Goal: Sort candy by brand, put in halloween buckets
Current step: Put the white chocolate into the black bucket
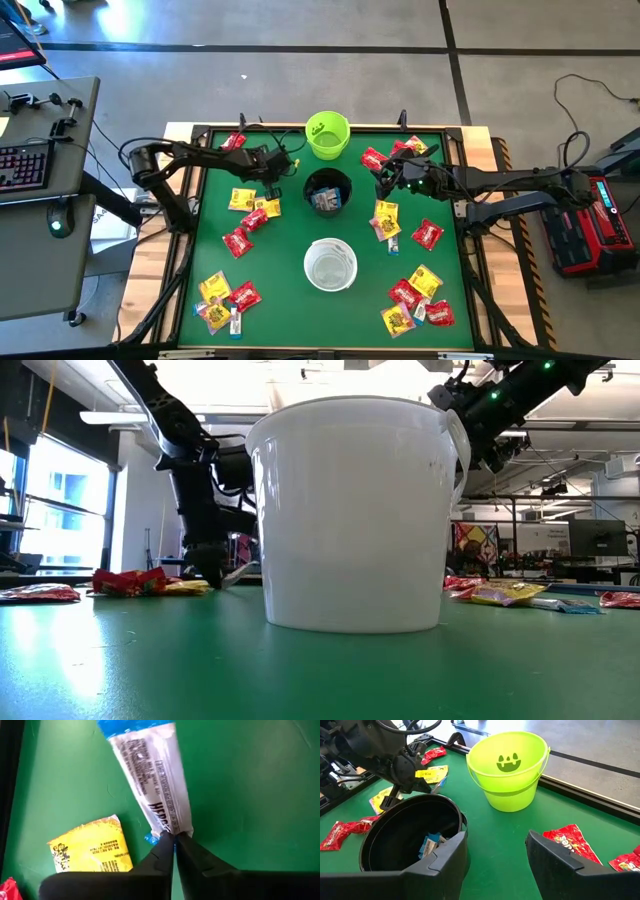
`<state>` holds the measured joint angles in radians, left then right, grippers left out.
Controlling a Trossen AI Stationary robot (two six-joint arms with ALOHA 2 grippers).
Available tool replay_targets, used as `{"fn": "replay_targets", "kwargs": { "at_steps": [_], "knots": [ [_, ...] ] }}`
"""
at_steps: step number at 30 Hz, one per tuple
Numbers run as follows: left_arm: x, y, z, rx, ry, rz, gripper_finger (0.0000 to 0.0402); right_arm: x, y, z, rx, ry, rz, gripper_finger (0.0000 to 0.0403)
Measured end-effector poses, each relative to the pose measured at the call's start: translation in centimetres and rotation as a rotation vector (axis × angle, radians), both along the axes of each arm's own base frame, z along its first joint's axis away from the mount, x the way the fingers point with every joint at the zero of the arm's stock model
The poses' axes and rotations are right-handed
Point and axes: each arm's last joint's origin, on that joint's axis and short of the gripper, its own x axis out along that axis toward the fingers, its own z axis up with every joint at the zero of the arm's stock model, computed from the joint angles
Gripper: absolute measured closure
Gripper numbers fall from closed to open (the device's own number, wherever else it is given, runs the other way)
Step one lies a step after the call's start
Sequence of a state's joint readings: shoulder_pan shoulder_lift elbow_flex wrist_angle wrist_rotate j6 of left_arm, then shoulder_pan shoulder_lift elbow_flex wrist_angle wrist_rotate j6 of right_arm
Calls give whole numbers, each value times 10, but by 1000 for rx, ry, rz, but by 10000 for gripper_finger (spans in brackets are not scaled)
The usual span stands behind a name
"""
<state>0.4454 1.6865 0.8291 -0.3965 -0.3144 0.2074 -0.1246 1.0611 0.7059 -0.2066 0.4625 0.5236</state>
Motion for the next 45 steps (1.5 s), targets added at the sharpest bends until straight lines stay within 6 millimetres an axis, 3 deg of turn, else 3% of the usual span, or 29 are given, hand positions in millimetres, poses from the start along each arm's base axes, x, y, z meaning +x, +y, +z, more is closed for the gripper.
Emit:
{"fn": "replay_targets", "kwargs": {
  "at_steps": [16, 23, 28, 32, 40, 45],
  "knots": [
    [-6, -6, 44, -9, -200, -34, 396, 0, 0, 0, -3, 3, 2, 210],
    [-4, -7, 25, -137, -166, 48, 313, 0, 0, 0, -4, 3, 3, 210],
    [-4, -4, 11, -96, -97, 135, 230, 0, 0, 0, -3, 3, 2, 210],
    [-4, -2, 8, -49, -75, 153, 187, 0, 0, 0, -3, 2, 2, 210],
    [0, 2, -1, -54, -75, 152, 178, 0, 0, 0, 0, 0, 0, 210],
    [-1, 5, -4, -78, -74, 150, 208, 0, 0, 0, 0, 0, 0, 210]
  ]
}}
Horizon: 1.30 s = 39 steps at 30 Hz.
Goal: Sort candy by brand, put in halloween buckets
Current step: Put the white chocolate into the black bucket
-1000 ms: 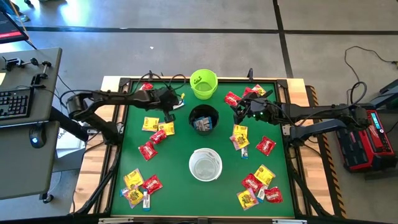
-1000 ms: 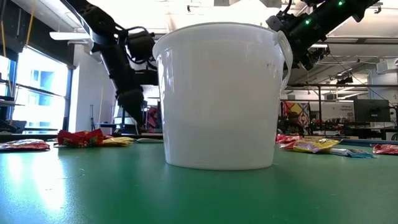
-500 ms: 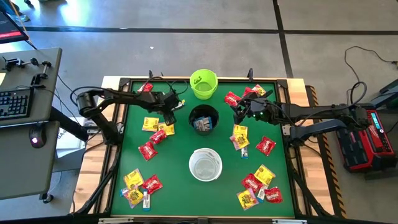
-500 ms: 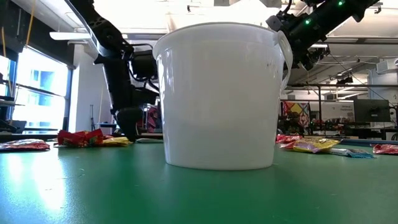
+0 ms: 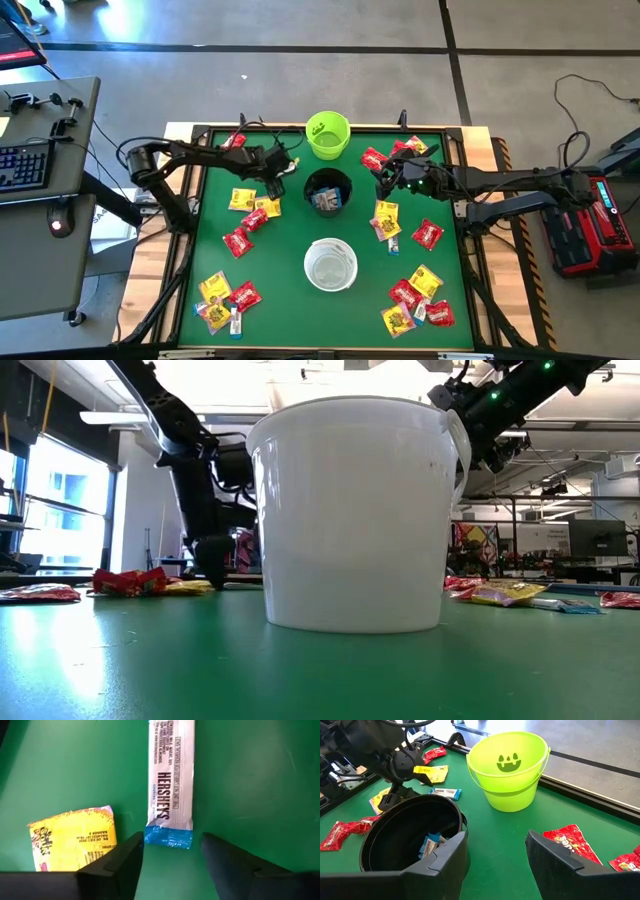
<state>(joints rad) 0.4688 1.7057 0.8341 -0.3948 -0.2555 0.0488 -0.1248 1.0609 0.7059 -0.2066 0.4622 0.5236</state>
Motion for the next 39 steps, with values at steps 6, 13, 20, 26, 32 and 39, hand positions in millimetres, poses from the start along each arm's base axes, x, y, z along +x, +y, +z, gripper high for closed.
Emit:
{"fn": "replay_targets", "kwargs": {
  "at_steps": [6, 13, 20, 26, 32, 39],
  "knots": [
    [-2, 6, -1, -49, -26, -23, 298, 0, 0, 0, 0, 0, 0, 210],
    [-2, 7, 1, -33, -29, -69, 394, 0, 0, 0, 0, 0, 0, 210],
    [-7, 3, 25, 30, -69, -66, 401, 0, 0, 0, 0, 0, 0, 210],
    [-16, -4, 52, 48, -131, -58, 402, 0, 0, 0, 0, 0, 0, 210],
    [-28, -11, 82, 69, -239, -37, 401, 0, 0, 0, 0, 0, 0, 210],
    [-44, -21, 112, 73, -385, 4, 401, 0, 0, 0, 0, 0, 0, 210]
  ]
}}
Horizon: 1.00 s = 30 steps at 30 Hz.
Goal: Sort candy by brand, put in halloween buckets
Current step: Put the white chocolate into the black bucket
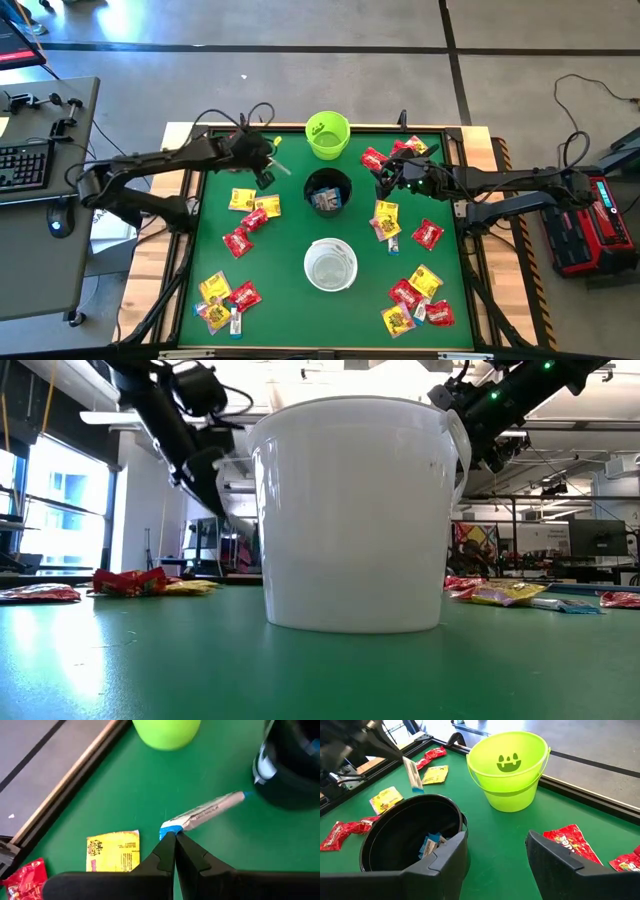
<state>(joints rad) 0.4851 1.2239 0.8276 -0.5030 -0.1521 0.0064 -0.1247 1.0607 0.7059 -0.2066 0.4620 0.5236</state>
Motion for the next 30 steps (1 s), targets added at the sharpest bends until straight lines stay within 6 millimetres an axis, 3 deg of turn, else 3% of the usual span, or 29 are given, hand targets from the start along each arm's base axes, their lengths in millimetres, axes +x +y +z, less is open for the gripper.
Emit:
{"fn": "replay_targets", "kwargs": {
  "at_steps": [10, 21, 30],
  "knots": [
    [-3, -17, 30, -17, -168, 18, 401, 0, 0, 0, -4, 3, 2, 210],
    [30, -20, 74, 58, -307, -36, 401, 0, 0, 0, -7, 5, 2, 210],
    [64, -20, 77, 76, -353, -103, 401, -1, 0, -1, -7, 16, 0, 210]
  ]
}}
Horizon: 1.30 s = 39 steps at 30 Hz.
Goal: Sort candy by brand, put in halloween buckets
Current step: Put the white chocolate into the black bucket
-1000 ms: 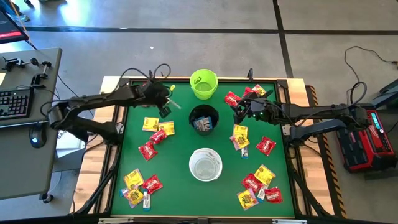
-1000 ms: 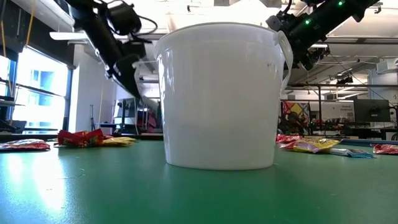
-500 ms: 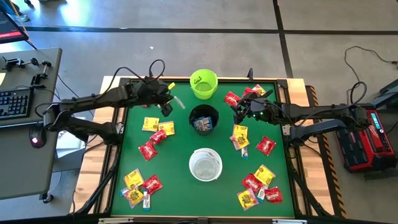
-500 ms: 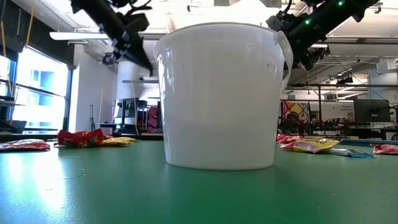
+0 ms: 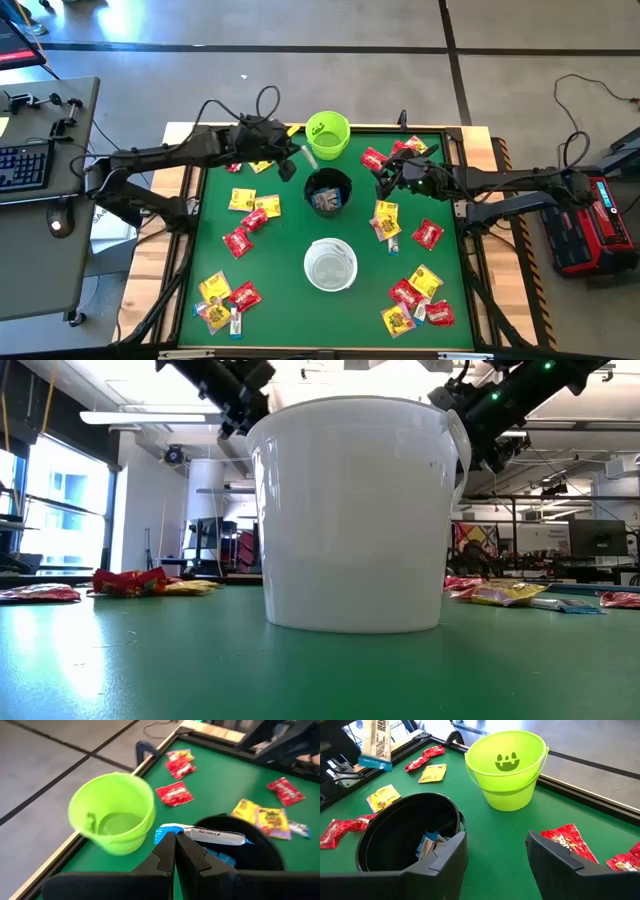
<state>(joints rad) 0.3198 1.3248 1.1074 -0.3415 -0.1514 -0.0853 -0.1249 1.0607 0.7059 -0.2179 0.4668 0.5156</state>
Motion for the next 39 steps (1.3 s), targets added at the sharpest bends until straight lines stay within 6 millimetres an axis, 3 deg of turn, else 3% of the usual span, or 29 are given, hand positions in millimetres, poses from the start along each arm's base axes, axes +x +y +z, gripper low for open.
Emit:
{"fn": "replay_targets", "kwargs": {
  "at_steps": [15, 29, 39],
  "knots": [
    [55, -9, -14, 31, 42, -125, 401, -1, 0, -1, 4, 10, -2, 210],
    [70, -12, -51, -47, 205, -187, 401, -2, 0, -3, 7, 32, 0, 210],
    [74, -21, -61, -84, 247, -249, 401, -2, 0, -3, 7, 34, 3, 210]
  ]
}}
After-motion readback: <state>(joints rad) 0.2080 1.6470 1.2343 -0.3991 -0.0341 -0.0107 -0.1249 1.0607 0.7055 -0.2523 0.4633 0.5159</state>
